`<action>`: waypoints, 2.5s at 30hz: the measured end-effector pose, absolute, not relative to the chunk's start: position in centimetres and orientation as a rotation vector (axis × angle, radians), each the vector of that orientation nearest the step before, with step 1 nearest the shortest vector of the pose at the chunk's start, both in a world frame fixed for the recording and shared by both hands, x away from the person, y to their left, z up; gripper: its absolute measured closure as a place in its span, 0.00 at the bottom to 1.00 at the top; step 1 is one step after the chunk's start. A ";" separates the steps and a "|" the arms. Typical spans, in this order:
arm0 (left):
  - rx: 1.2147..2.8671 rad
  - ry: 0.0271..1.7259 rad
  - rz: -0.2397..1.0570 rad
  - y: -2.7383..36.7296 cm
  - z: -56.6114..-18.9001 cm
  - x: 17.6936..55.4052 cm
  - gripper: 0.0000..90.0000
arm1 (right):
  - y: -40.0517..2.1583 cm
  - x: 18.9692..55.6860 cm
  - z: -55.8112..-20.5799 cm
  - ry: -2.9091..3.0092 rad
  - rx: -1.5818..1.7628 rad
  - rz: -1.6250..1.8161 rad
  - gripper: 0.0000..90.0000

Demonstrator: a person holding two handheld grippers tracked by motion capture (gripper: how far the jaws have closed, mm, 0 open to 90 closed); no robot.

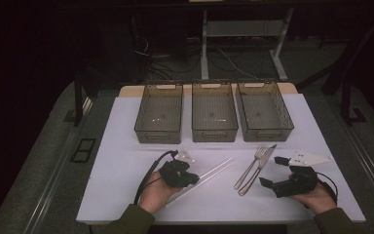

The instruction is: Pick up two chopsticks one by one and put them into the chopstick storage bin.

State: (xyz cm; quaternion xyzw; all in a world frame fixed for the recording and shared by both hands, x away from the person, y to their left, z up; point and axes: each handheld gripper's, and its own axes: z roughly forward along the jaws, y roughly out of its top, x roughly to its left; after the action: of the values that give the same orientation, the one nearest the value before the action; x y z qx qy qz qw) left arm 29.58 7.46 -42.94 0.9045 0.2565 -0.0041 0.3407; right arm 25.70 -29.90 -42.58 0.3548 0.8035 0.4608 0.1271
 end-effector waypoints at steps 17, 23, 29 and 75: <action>2.248 0.605 -0.007 7.7 -40.5 29.6 0.94 | -29.6 25.7 -42.7 2.319 1.018 1.351 0.03; 2.233 0.578 0.002 7.9 -39.9 29.8 0.94 | -29.1 25.9 -43.1 2.313 1.018 1.363 0.03; 2.200 0.543 0.009 8.3 -39.2 30.2 0.94 | -28.9 26.0 -43.3 2.327 1.023 1.352 0.03; 2.111 0.562 0.172 11.3 -32.2 38.0 0.94 | -29.4 25.9 -43.2 2.301 1.041 1.339 0.03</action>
State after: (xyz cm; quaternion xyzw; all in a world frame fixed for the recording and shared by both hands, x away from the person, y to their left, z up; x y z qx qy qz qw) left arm 37.99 11.29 -32.18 0.8567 0.2281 0.0700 0.4574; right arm 25.94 -29.37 -43.16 0.3606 0.7968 0.4638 0.1410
